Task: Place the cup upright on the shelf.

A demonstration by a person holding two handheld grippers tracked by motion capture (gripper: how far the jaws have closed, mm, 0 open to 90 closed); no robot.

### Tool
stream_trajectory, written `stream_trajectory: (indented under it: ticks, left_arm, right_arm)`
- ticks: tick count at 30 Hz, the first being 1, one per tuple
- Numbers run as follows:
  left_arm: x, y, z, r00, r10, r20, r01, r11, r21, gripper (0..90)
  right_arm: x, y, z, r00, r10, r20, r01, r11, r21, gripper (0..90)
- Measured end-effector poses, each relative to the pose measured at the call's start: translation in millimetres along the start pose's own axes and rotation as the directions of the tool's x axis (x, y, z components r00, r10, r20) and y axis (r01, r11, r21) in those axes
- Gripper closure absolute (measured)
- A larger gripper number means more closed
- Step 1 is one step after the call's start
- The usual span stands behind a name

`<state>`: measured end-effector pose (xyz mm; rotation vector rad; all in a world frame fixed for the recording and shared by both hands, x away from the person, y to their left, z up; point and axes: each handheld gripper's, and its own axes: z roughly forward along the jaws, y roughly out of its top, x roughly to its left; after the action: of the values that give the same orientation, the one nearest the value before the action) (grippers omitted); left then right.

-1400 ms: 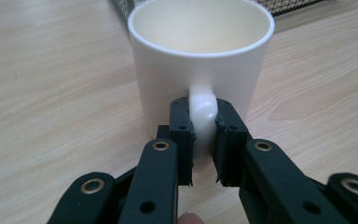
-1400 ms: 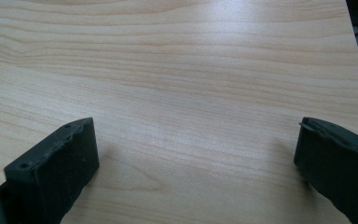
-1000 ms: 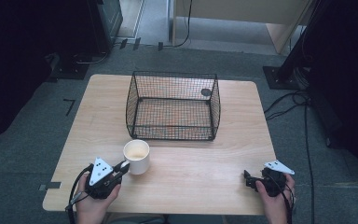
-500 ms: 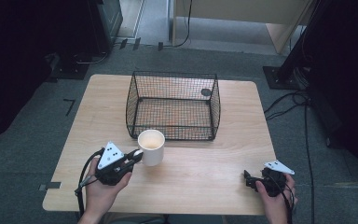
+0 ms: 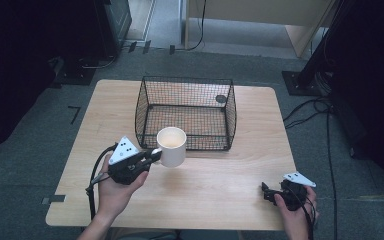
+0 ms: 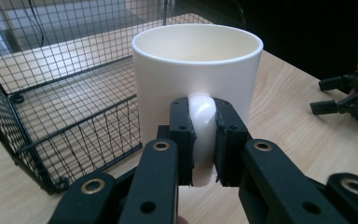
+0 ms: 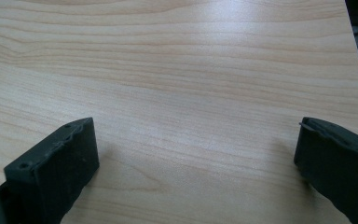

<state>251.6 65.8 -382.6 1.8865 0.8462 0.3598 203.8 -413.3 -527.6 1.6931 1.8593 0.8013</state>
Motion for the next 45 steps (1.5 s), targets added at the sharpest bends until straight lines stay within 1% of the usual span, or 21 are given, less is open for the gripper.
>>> stream_trajectory:
  ticks: [4,6,7,9,10,16,19,22,24,26,28,29,30,31,33,37,39,40,42,44,45]
  left_arm:
    - [2.1,9.7,5.3,0.9999,-0.01,0.009,0.01,0.9999,-0.013,81.1]
    - [4.3,14.7,7.2,0.9995,-0.021,0.022,0.021,0.9996,-0.02,81.1]
    - [4.3,14.7,7.2,0.9995,-0.021,0.022,0.021,0.9996,-0.02,81.1]
    - [7.9,21.7,9.3,0.9988,-0.037,0.033,0.038,0.9989,-0.028,81.1]
    - [8.6,24.1,9.8,0.9987,-0.037,0.034,0.038,0.9988,-0.03,81.1]
    - [10.8,40.2,12.1,0.9994,-0.028,0.02,0.029,0.9983,-0.051,81.1]
    - [13.1,47.1,15.1,0.9995,-0.031,0.011,0.032,0.9977,-0.06,81.1]
    - [17.0,51.1,21.8,0.9993,-0.037,-0.007,0.037,0.9971,-0.067,81.1]
    - [18.8,51.9,24.6,0.9991,-0.041,-0.011,0.04,0.9971,-0.065,81.1]
    - [24.7,52.9,35.5,0.9979,-0.059,-0.024,0.058,0.9966,-0.059,81.1]
    - [28.5,53.3,43.6,0.997,-0.069,-0.035,0.067,0.9963,-0.053,81.1]
    - [28.5,53.3,43.6,0.997,-0.069,-0.035,0.067,0.9963,-0.053,81.1]
    - [30.7,53.4,47.4,0.9963,-0.075,-0.042,0.073,0.9959,-0.053,81.1]
    - [35.2,53.0,55.7,0.9942,-0.089,-0.06,0.085,0.9949,-0.054,81.1]
    - [39.8,52.0,64.1,0.9912,-0.105,-0.081,0.1,0.9934,-0.055,81.1]
    - [46.7,50.7,79.6,0.9848,-0.118,-0.127,0.112,0.9923,-0.052,81.1]
    - [49.4,50.5,86.2,0.9821,-0.127,-0.14,0.121,0.9914,-0.049,81.1]
    - [49.4,50.5,86.2,0.9821,-0.127,-0.14,0.121,0.9914,-0.049,81.1]
    - [51.2,50.6,95.5,0.9802,-0.126,-0.152,0.123,0.9919,-0.034,81.1]
    - [51.9,50.4,98.6,0.979,-0.126,-0.16,0.123,0.992,-0.03,81.0]
    - [52.8,50.0,104.6,0.9756,-0.12,-0.184,0.119,0.9928,-0.019,81.1]
  right_arm:
    - [0.0,0.0,0.0,1.0,0.0,0.0,0.0,1.0,0.0,0.0]
    - [0.0,0.0,0.0,1.0,0.001,0.0,-0.001,1.0,0.0,0.0]
    - [0.1,0.0,0.0,1.0,0.001,0.0,-0.001,1.0,0.0,0.0]
    - [0.1,0.0,0.0,1.0,0.001,0.0,-0.001,1.0,0.0,0.0]
    - [0.1,0.0,0.0,1.0,0.002,0.0,-0.002,1.0,0.0,0.0]
    - [0.1,0.0,0.0,1.0,0.002,0.0,-0.002,1.0,-0.001,0.0]
    - [0.1,0.0,0.1,1.0,0.002,-0.001,-0.002,1.0,-0.001,0.0]
    - [0.1,0.0,0.0,1.0,0.002,0.0,-0.002,1.0,-0.001,0.0]
    - [0.1,0.0,0.1,1.0,0.002,0.0,-0.002,1.0,-0.001,0.0]
    - [0.1,0.0,0.1,1.0,0.002,0.0,-0.002,1.0,-0.001,0.0]
    - [0.1,0.0,0.1,1.0,0.002,0.0,-0.002,1.0,-0.001,0.0]
    - [0.1,0.0,0.1,1.0,0.002,0.0,-0.002,1.0,-0.001,0.0]
    - [0.1,0.0,0.1,1.0,0.002,0.0,-0.002,1.0,-0.001,0.0]
    - [0.1,0.0,0.1,1.0,0.002,-0.001,-0.002,1.0,-0.001,0.0]
    - [0.1,0.0,0.0,1.0,0.002,0.0,-0.002,1.0,-0.001,0.0]
    - [0.1,0.0,0.0,1.0,0.001,-0.001,-0.001,1.0,-0.001,0.0]
    - [0.0,0.0,0.0,1.0,0.001,-0.001,-0.001,1.0,0.0,0.0]
    - [0.0,0.0,0.0,1.0,0.001,-0.001,-0.001,1.0,0.0,0.0]
    - [0.0,0.0,0.0,1.0,0.001,-0.001,-0.001,1.0,-0.001,0.0]
    - [0.1,0.0,0.0,1.0,0.001,-0.001,-0.001,1.0,-0.001,0.0]
    - [0.0,0.0,0.0,1.0,0.001,-0.001,-0.001,1.0,-0.001,0.0]
